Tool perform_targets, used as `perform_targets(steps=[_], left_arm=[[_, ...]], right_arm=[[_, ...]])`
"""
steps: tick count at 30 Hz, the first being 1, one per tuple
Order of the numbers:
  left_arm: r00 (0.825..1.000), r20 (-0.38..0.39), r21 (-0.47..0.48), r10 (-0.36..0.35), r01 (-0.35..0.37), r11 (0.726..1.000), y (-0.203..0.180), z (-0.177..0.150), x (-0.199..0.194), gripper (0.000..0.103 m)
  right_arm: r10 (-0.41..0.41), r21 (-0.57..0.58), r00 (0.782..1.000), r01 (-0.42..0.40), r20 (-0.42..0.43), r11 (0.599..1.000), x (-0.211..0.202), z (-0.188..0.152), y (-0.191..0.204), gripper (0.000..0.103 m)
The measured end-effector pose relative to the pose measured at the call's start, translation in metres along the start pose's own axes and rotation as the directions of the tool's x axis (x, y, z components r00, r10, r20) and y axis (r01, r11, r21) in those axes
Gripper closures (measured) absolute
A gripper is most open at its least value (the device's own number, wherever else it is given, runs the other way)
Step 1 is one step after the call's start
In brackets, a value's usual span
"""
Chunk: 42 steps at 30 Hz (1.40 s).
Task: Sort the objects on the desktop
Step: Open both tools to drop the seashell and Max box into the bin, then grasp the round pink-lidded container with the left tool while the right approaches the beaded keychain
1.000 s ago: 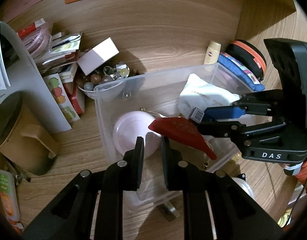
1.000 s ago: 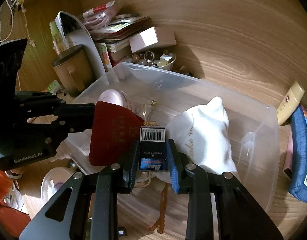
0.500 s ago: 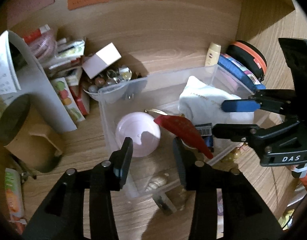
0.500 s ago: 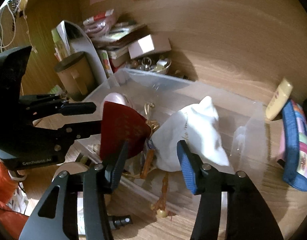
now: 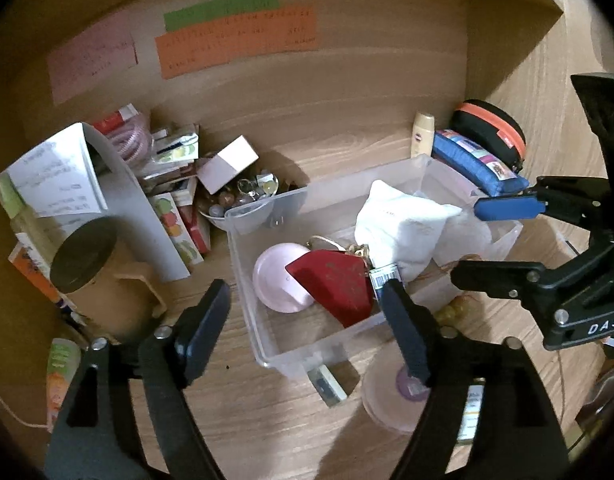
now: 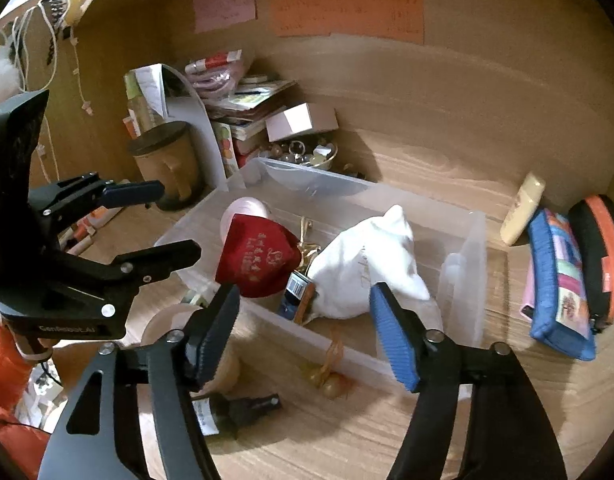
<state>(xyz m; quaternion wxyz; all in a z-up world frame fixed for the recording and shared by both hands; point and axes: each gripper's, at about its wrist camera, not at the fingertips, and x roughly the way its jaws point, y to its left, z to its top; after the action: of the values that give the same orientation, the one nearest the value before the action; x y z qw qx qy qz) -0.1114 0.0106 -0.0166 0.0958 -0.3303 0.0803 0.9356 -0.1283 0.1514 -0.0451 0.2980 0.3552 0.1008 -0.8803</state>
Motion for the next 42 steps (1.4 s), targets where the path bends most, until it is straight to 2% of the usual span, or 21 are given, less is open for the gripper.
perform_targets(steps=[2,13,19,26,31,35,42], left_arm=[[1.0,0.016,-0.015,-0.003,0.004,1.0,0.001,0.0,-0.007,0.013],[0.997,0.078,-0.067,0.006,-0.001,0.998,0.006,-0.003,-0.046,0.006],[0.999,0.053,-0.066,-0.011,0.015,0.998,0.002,-0.014,-0.05,0.006],[0.999,-0.003,-0.041,-0.045,0.045,0.998,-0.015,-0.031,-0.037,0.006],[0.996,-0.058,-0.02,-0.065,0.064,0.998,-0.029,-0.044,-0.022,0.006],[0.993,-0.085,-0.011,-0.082,0.081,0.997,-0.035,-0.05,-0.014,0.006],[0.984,-0.12,-0.046,-0.133,0.129,0.991,-0.035,-0.053,0.002,0.004]], right_arm=[[-0.024,-0.01,1.0,0.024,0.018,1.0,-0.009,-0.002,0.004,0.032],[-0.086,0.002,0.992,0.086,0.096,0.996,-0.053,-0.013,0.007,0.027],[-0.101,0.026,0.988,0.098,0.114,0.995,-0.067,-0.024,0.003,0.026],[-0.112,0.066,0.991,0.107,0.077,0.992,-0.061,-0.043,-0.01,0.026],[-0.171,0.072,0.984,0.168,0.047,0.983,-0.048,-0.059,-0.02,0.026],[-0.15,0.084,0.989,0.149,0.014,0.985,-0.035,-0.068,-0.029,0.026],[-0.03,0.155,0.998,0.039,-0.064,0.987,0.003,-0.077,-0.037,0.029]])
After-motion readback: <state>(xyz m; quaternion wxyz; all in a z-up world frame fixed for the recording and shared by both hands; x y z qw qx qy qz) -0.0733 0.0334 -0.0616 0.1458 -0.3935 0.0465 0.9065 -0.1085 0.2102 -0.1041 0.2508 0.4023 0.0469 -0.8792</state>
